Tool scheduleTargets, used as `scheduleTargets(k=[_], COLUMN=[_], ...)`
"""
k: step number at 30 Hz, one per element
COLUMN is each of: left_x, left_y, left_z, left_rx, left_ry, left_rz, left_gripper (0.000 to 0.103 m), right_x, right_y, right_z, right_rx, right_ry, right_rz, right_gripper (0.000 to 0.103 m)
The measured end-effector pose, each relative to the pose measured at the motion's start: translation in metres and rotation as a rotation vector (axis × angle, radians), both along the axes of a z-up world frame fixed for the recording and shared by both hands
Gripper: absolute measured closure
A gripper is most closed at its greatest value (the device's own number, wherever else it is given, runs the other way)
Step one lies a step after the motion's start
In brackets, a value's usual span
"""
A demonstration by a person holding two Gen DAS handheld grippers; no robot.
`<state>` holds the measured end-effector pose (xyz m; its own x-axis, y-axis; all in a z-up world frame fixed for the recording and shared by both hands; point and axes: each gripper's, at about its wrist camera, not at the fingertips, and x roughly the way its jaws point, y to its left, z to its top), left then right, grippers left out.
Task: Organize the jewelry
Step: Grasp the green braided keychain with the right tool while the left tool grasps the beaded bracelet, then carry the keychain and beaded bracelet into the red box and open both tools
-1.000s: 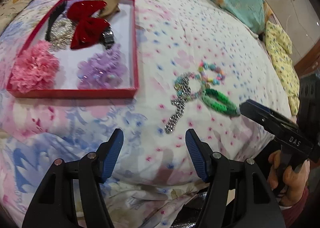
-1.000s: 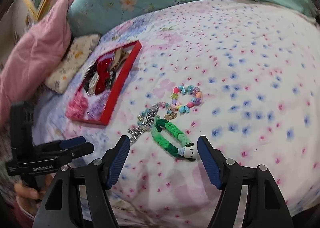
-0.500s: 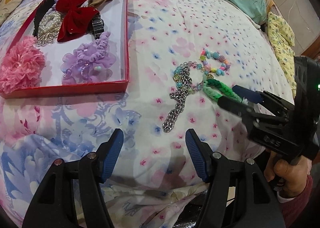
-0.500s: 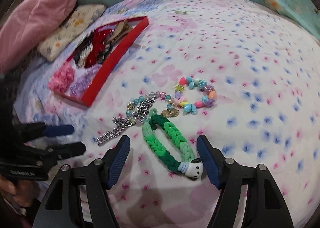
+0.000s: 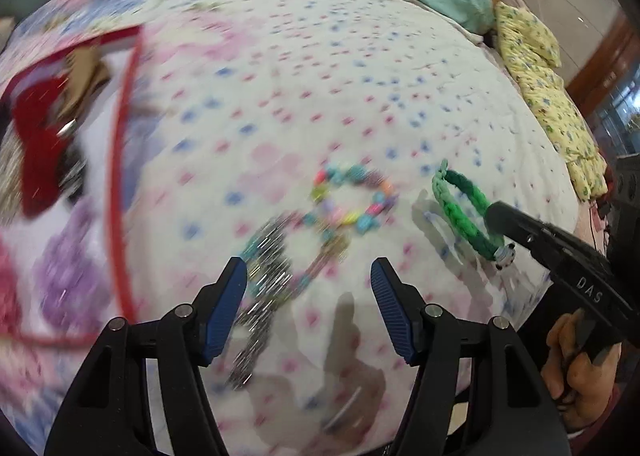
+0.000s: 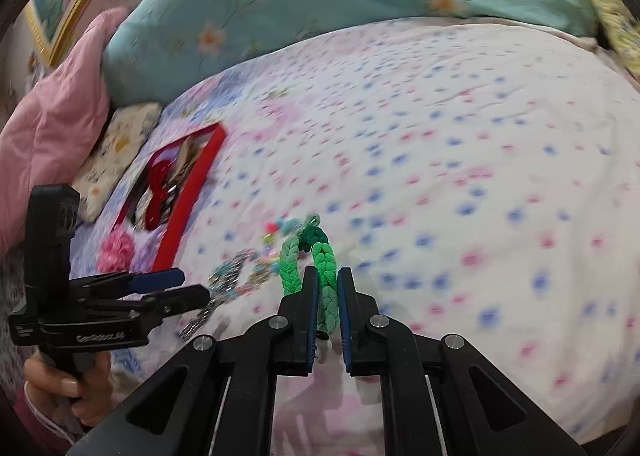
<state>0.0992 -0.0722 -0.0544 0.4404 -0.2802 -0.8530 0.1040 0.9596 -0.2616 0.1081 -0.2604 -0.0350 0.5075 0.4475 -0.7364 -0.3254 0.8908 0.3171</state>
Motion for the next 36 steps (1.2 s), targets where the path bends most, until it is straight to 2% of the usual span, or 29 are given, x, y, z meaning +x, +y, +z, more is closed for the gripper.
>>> scheduleTargets(k=[6,7,8,10,12,13,14,16,20,25,27,29,32,36], left_x=[0.029,0.033,0.038,0.046,0.047,0.047,0.047,0.046,0.034,0.012,0.006,0.001,-0.010,-0.020], left_y=[-0.038,-0.043,-0.048,-0.053,-0.054,-0.053,-0.051,-0.047,-0.036,-0.018,-0.009,0.001,0.015,0.032], left_z=[0.003,-0.001,-0.006,-0.016,-0.021,-0.020,-0.019,-0.017,-0.008,0.014,0.023,0.033,0.047,0.057], left_rx=[0.023,0.036,0.046,0.048,0.025,0.015,0.005,-0.008,-0.033,-0.096,-0.117,-0.134,-0.145,-0.156], left_ry=[-0.043,-0.036,-0.022,0.013,0.012,0.007,0.009,0.015,-0.001,-0.052,-0.071,-0.094,-0.131,-0.163], left_rz=[-0.086,-0.100,-0.118,-0.146,-0.150,-0.151,-0.154,-0.153,-0.143,-0.099,-0.079,-0.057,-0.022,0.021], left_gripper=[0.039,0.044,0.056,0.071,0.073,0.078,0.090,0.090,0.090,0.090,0.090,0.090,0.090,0.090], right_x=[0.017,0.018,0.018,0.019,0.019,0.019,0.020,0.021,0.021,0.018,0.016,0.014,0.012,0.009], right_y=[-0.027,-0.030,-0.034,-0.038,-0.042,-0.043,-0.044,-0.046,-0.042,-0.024,-0.013,-0.007,-0.006,-0.014], right_z=[-0.018,-0.021,-0.023,-0.024,-0.022,-0.023,-0.023,-0.025,-0.024,-0.024,-0.023,-0.023,-0.022,-0.014], right_rx=[0.006,0.017,0.035,0.046,0.054,0.063,0.071,0.082,0.096,-0.023,-0.091,-0.119,-0.085,0.048], right_ry=[0.084,0.096,0.107,0.107,0.100,0.101,0.103,0.114,0.109,0.070,0.044,0.026,0.027,0.040], right_rz=[-0.110,-0.118,-0.126,-0.134,-0.145,-0.147,-0.151,-0.149,-0.122,-0.077,-0.052,-0.029,-0.020,-0.023], right_gripper=[0.094,0.094,0.093,0.090,0.089,0.089,0.088,0.084,0.066,0.065,0.067,0.093,0.093,0.094])
